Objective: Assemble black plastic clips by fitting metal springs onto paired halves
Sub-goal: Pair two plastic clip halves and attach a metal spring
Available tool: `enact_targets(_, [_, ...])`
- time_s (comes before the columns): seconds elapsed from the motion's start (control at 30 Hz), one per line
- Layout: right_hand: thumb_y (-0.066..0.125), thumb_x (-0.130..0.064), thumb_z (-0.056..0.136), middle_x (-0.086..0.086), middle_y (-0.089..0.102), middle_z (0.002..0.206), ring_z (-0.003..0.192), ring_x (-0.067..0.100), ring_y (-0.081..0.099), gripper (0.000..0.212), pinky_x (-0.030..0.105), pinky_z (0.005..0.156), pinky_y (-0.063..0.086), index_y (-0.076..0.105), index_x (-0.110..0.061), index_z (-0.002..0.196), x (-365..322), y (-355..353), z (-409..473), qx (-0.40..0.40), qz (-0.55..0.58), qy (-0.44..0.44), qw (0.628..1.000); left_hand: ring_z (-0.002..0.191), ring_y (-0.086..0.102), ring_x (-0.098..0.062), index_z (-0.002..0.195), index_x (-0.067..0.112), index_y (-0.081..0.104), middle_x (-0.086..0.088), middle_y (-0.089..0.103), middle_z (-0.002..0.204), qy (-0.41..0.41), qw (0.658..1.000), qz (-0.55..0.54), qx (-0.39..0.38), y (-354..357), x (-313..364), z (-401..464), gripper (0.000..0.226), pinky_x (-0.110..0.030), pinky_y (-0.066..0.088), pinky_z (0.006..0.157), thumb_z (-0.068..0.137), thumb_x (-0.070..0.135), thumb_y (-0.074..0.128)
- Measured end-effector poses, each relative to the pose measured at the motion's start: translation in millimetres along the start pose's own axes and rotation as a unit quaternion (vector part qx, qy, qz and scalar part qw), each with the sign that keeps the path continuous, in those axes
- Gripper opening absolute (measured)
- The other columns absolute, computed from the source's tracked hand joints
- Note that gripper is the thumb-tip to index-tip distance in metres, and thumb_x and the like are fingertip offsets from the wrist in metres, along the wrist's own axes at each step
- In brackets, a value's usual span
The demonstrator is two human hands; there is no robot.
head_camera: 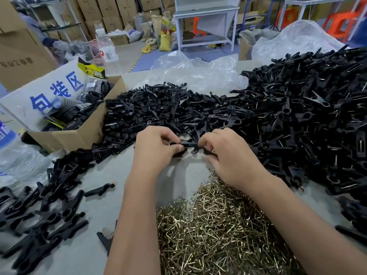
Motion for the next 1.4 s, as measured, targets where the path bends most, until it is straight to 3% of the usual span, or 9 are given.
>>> enact_targets(0.07, [0.071,-0.014,0.095,-0.006,0.057,0.102,0.103,0.017,0.053,0.046,0.033,0.097,0.045,0.06,-0.017,0.14,7.5,-4.5,2.5,0.026,0.031,0.026,0.999,0.072,0.071,-0.014,0.064,0.03,0.074,0.009,0.074,0.074,0.004,1.0,-0.008,0.03,-7.3,-1.2,1.5,0.027,-0.036,0.061,0.07,0.069,0.016,0.096])
enact_targets(0.2, [0.078,-0.014,0.092,-0.01,0.062,0.089,0.08,0.005,0.059,0.035,0.025,0.081,0.051,0.074,-0.024,0.125,29.2,-15.5,3.7,0.092,0.264,0.125,0.952,0.077,0.072,-0.014,0.075,0.021,0.074,0.006,0.076,0.082,0.018,0.992,-0.116,0.043,-13.1,-0.1,3.7,0.016,-0.034,0.059,0.077,0.08,0.017,0.089])
enact_targets(0.33, [0.079,-0.003,0.088,0.005,0.067,0.094,0.085,0.015,0.065,0.03,0.031,0.082,0.061,0.077,-0.025,0.109,34.2,-2.6,2.4,0.098,0.542,0.181,0.815,0.067,0.067,-0.011,0.088,0.012,0.072,-0.01,0.078,0.084,0.001,0.945,-0.318,-0.081,10.0,14.9,-2.4,0.007,-0.022,0.055,0.064,0.092,0.009,0.076])
enact_targets(0.43, [0.082,-0.003,0.085,0.013,0.075,0.094,0.082,0.015,0.071,0.03,0.025,0.076,0.056,0.076,-0.022,0.106,31.2,-3.8,2.0,0.112,0.564,0.165,0.801,0.065,0.067,-0.011,0.105,0.01,0.069,-0.01,0.077,0.081,-0.015,0.917,-0.371,-0.142,23.6,23.8,-8.8,0.011,-0.02,0.055,0.061,0.096,0.005,0.068])
enact_targets(0.67, [0.089,-0.008,0.076,-0.001,0.077,0.081,0.073,0.008,0.071,0.023,0.021,0.071,0.057,0.076,-0.015,0.094,26.0,-11.7,1.7,0.117,0.532,0.124,0.829,0.067,0.065,-0.012,0.098,0.008,0.075,-0.004,0.076,0.078,-0.02,0.928,-0.298,-0.225,39.9,27.9,-19.3,0.016,-0.02,0.05,0.058,0.102,0.006,0.059])
enact_targets(0.8, [0.086,-0.008,0.079,-0.002,0.071,0.074,0.06,0.007,0.064,0.018,0.017,0.058,0.051,0.077,-0.009,0.096,26.6,-10.2,1.8,0.121,0.591,0.133,0.787,0.058,0.061,-0.006,0.097,0.009,0.075,0.0,0.07,0.07,-0.022,0.938,-0.256,-0.232,41.6,24.5,-20.5,0.006,-0.017,0.044,0.051,0.093,0.012,0.072])
enact_targets(1.03, [0.078,-0.001,0.088,0.009,0.077,0.088,0.066,0.014,0.066,0.017,0.027,0.063,0.058,0.079,-0.014,0.099,40.3,-11.8,1.5,0.115,0.592,0.157,0.782,0.065,0.066,-0.014,0.118,0.003,0.071,-0.011,0.07,0.085,-0.068,0.892,-0.395,-0.208,36.5,21.9,-15.1,0.046,-0.019,0.057,0.061,0.073,0.01,0.08])
enact_targets(1.17, [0.084,0.005,0.079,0.012,0.077,0.081,0.063,0.019,0.068,0.023,0.027,0.061,0.058,0.079,-0.015,0.09,41.6,-23.7,1.9,0.12,0.524,0.117,0.835,0.071,0.066,-0.016,0.119,0.008,0.073,-0.014,0.073,0.095,-0.072,0.875,-0.429,-0.214,34.0,24.4,-16.4,0.047,-0.018,0.057,0.063,0.072,0.014,0.079])
enact_targets(1.4, [0.083,0.014,0.076,0.006,0.069,0.099,0.093,0.02,0.07,0.024,0.039,0.075,0.062,0.08,-0.006,0.088,15.9,-54.5,-3.2,0.187,0.345,-0.041,0.919,0.071,0.066,-0.014,0.116,0.01,0.078,-0.014,0.072,0.095,-0.086,0.85,-0.444,-0.27,40.7,30.7,-24.5,0.04,-0.02,0.059,0.071,0.076,0.011,0.073])
Point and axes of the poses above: each hand's wrist, its own z-axis towards the middle knuckle, its own y-axis out of the palm, x = y × z, the point moved 9 cm from there along z, towards the middle knuckle
